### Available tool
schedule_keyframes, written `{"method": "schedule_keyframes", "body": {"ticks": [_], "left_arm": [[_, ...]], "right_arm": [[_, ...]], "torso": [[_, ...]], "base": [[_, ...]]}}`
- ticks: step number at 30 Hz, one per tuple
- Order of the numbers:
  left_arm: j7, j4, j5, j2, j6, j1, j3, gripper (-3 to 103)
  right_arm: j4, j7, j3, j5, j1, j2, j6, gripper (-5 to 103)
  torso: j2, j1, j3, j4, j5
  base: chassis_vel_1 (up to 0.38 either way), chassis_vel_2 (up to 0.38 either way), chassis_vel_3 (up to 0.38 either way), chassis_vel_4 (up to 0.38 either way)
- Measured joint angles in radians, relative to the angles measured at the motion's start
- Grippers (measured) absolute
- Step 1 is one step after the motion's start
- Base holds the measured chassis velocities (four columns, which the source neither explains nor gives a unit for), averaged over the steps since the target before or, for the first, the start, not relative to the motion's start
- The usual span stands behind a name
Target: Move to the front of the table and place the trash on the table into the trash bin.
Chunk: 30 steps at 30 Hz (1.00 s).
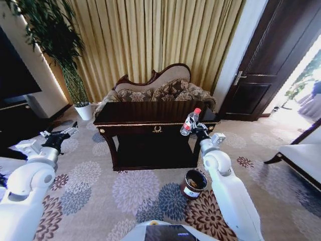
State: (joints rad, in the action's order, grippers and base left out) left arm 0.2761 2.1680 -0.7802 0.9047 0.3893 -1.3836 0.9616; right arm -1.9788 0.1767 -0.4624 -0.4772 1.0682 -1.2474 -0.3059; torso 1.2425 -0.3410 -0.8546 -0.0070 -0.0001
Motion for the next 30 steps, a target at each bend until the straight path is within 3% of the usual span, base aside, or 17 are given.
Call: {"method": "schedule_keyframes", "body": {"ticks": [13, 17, 21, 24, 30], "left_arm": [[-0.010, -0.009, 0.017, 0.012, -0.021, -0.008, -0.004, 100], [-0.014, -0.012, 0.018, 0.013, -0.023, -0.003, -0.010, 100], [-0.015, -0.010, 0.016, 0.008, -0.023, 0.003, -0.012, 100], [-0.018, -0.013, 0.014, 0.005, -0.023, 0.009, -0.014, 100], [-0.029, -0.020, 0.016, 0.013, -0.023, 0.005, -0.013, 100]], "right_arm": [[0.254, -0.072, -0.002, 0.183, 0.031, -0.057, 0.108, 22], [0.400, -0.095, 0.007, 0.279, -0.010, -0.079, 0.193, 22], [0.494, -0.111, 0.010, 0.329, -0.036, -0.095, 0.225, 22], [0.641, -0.124, 0.007, 0.442, -0.079, -0.121, 0.285, 22], [0.765, -0.124, -0.005, 0.555, -0.114, -0.135, 0.319, 22]], "torso": [[0.000, 0.001, 0.000, -0.0001, 0.0002], [0.000, 0.000, 0.000, 0.0002, 0.0001], [0.000, 0.001, 0.000, 0.0001, 0.0001], [0.000, 0.001, 0.000, 0.0002, 0.0002], [0.000, 0.000, 0.000, 0.0000, 0.0001]], "base": [[0.000, 0.000, 0.000, 0.000], [0.000, 0.000, 0.000, 0.000], [0.000, 0.000, 0.000, 0.000], [0.000, 0.000, 0.000, 0.000], [0.000, 0.000, 0.000, 0.000]]}}
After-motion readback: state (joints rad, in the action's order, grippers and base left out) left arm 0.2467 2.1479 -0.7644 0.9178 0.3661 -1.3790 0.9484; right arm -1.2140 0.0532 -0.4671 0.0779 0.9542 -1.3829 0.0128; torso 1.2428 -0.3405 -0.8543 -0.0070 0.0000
